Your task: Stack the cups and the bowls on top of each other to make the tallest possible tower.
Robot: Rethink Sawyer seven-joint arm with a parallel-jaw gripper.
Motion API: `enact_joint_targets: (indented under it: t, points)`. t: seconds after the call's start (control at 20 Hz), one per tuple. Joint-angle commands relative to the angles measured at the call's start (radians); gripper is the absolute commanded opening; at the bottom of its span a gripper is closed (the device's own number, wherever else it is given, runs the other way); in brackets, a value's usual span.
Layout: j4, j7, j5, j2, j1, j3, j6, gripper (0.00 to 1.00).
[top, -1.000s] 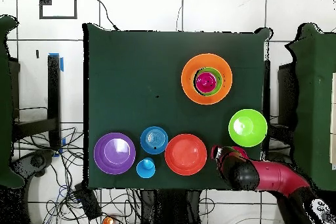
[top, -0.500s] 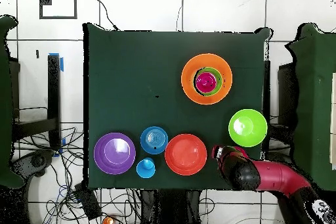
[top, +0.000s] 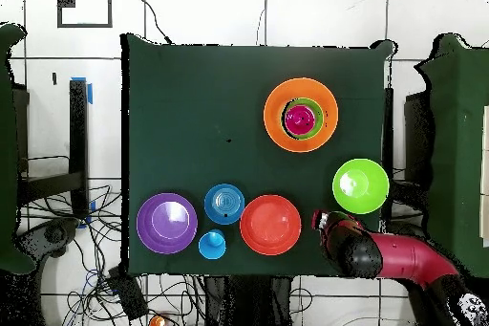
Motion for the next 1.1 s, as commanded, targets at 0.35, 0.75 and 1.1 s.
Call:
enact_joint_targets:
  t: [0.35,0.75,1.1]
  points:
    - [-0.026,-0.048,-0.069,0.040,0.012,0.083,-0.013,1.00]
    - [-0.041,-0.020,-0.099,0.083,0.043,0.036,-0.044,1.00]
    - [-0.046,-0.016,-0.110,0.087,0.049,0.032,-0.041,1.00]
